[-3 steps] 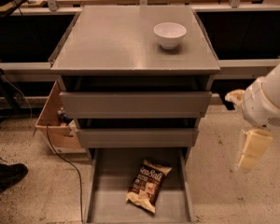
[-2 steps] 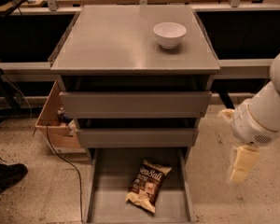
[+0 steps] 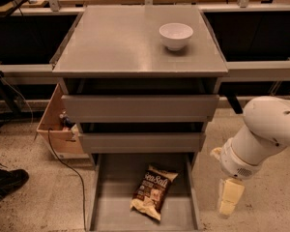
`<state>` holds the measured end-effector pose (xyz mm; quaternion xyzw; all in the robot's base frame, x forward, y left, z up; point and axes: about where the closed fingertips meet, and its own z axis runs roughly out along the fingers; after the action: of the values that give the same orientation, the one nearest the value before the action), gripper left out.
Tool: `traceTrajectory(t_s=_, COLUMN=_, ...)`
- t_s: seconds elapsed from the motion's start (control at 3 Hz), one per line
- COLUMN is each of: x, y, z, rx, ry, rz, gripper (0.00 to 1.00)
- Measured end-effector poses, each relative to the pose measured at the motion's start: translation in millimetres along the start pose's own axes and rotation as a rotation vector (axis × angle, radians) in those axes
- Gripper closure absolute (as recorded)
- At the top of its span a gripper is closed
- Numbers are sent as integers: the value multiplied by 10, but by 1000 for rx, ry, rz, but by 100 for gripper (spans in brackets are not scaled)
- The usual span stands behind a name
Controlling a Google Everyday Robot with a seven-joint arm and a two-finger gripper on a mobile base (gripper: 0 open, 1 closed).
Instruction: Pick brown chip bag from bottom drawer and place on counter
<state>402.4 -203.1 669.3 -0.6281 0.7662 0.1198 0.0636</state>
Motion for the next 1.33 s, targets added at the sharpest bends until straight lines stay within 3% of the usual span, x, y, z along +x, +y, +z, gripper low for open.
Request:
traceTrajectory(t_s=0.33, x=-1, y=-3, z=34, rx=2, ry=-2, rz=1, gripper=0)
traceTrajectory(t_s=0.67, x=-7, y=-35, z=353, rx=15, ry=-22, rz=8, gripper=0)
traceTrajectory(t_s=1.33, x=-164, y=-538, z=1519, rx=33, ry=-180, rz=-76, gripper=0)
